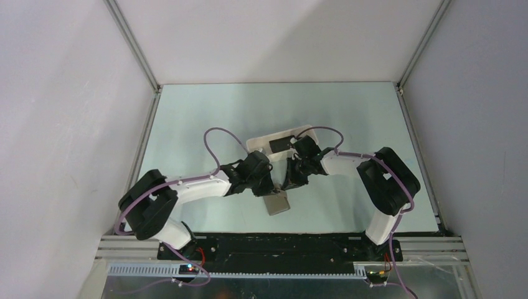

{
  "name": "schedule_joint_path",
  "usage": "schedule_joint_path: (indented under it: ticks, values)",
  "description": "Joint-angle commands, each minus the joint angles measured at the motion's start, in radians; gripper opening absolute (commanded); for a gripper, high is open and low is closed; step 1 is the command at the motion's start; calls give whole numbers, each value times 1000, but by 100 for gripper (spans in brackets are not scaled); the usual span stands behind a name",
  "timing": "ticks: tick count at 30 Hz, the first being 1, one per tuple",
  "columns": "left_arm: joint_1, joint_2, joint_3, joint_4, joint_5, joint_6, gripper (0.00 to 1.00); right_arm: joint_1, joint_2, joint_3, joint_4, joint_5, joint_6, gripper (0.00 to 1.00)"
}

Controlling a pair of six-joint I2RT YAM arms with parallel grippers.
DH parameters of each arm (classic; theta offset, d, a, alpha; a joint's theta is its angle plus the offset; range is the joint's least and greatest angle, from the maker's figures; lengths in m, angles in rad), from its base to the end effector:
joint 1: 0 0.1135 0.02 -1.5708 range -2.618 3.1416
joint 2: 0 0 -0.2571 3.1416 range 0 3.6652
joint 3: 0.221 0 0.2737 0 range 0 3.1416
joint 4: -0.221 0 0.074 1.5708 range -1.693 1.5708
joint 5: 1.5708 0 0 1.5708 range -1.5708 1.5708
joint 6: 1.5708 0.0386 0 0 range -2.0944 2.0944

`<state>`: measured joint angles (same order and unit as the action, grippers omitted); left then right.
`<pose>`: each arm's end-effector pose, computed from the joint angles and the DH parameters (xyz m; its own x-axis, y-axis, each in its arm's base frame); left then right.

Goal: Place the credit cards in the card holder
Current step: Close the card holder at the center of the board.

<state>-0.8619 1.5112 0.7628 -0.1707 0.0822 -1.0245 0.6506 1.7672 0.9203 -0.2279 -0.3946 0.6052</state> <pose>0.1990 -0.2369 0.1430 -0.9430 -0.2085 -0.2593 -0.0324 0.8331 -0.5522 0.2649 0.2203 0.1089 -0.9765 -0.0832 -0.1990 -0.1814 0.8160 0.5488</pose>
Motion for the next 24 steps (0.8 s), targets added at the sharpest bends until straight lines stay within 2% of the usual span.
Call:
schedule_joint_path:
  ticks: [1,10,14,17,18,20,21,22,23,24]
  values:
    - [0,-73,-13,-5,-43,-21,0,12,28,-39,-96,125,-45,0]
    - [-4,-94,-43,-41,-54,-35,0,-2,-64,-78,-109,106,-39,1]
    - [-4,-84,-40,-40,-36,-29,0,-29,-139,-90,-112,57,-51,24]
    - [-7,-73,-28,-43,-20,-19,2,-47,-178,-98,-113,18,-58,32]
    - [-10,-73,-26,-43,-18,-13,6,-48,-184,-98,-115,10,-64,36]
    - [-16,-80,-20,-42,-15,-9,20,-52,-198,-98,-112,-11,-70,42]
    - [-17,-86,-20,-42,-13,-10,30,-53,-205,-98,-106,-26,-72,44]
    - [-17,-102,-23,-42,-13,-13,35,-53,-207,-98,-102,-34,-76,46]
    - [-17,-114,-25,-40,-16,-17,46,-52,-207,-98,-94,-50,-76,47]
    - [-16,-138,-30,-40,-19,-18,50,-52,-206,-98,-90,-56,-75,47]
